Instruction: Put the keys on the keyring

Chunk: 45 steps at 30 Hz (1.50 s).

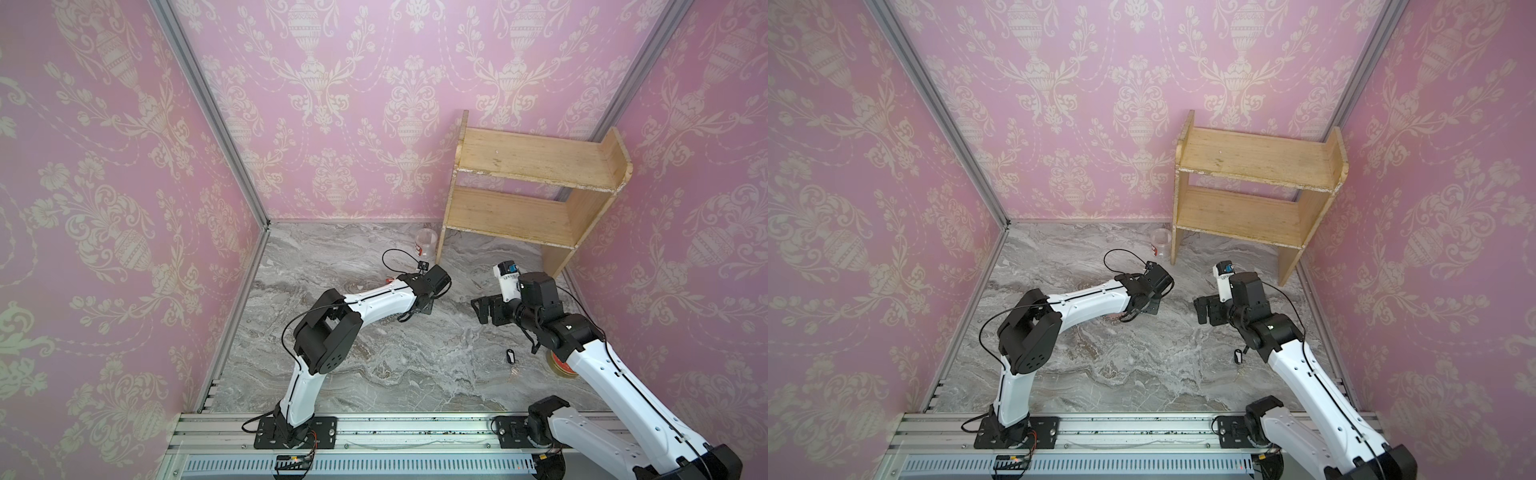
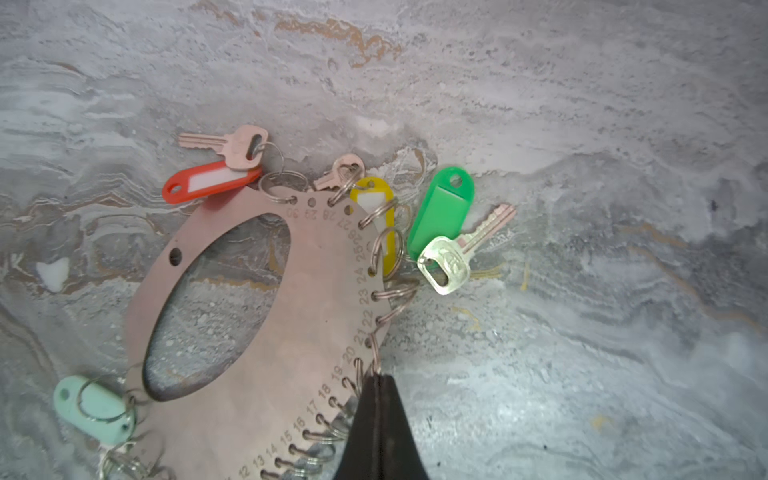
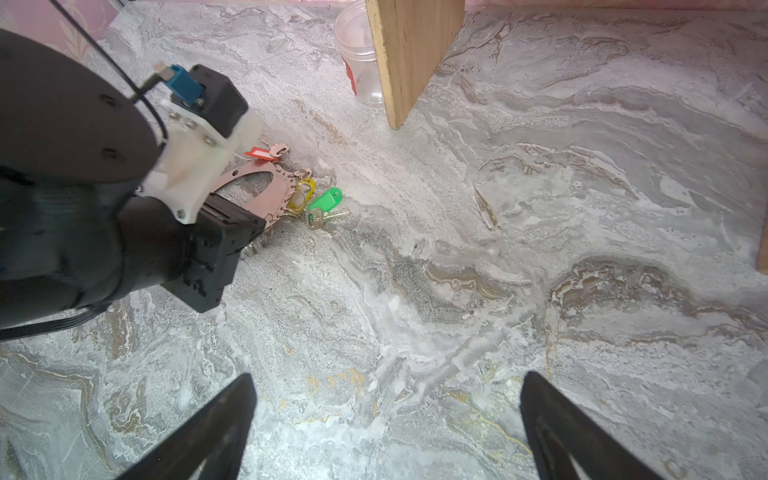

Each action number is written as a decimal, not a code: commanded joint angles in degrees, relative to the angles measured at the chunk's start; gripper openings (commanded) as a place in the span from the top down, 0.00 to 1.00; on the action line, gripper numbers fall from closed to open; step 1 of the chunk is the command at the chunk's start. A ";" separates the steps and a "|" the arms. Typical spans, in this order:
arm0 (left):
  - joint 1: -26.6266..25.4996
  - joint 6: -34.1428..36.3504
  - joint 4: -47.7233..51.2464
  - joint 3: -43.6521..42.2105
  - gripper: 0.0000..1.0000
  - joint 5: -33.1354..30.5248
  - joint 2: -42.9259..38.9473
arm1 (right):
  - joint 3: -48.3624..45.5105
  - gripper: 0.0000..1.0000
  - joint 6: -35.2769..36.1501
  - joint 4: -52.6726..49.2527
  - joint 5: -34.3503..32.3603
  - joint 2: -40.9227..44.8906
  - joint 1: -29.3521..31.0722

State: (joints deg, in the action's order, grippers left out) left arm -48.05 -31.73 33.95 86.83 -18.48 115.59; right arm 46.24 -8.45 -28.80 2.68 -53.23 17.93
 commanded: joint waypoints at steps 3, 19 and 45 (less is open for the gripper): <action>-0.46 5.16 -1.34 -3.65 1.00 2.68 -8.26 | -1.17 0.00 -0.92 2.37 1.73 0.22 0.44; -0.33 36.90 -7.63 -14.60 1.00 19.25 -35.15 | -0.44 0.00 8.66 15.48 16.07 -1.57 1.43; -0.11 54.29 -12.08 -14.93 1.00 40.66 -42.70 | -2.61 0.35 22.28 24.87 28.90 2.55 10.01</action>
State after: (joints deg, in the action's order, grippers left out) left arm -48.18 20.03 23.51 69.54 17.98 74.24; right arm 43.53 11.31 -4.54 30.00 -51.48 27.53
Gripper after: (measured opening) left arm 0.051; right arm 0.658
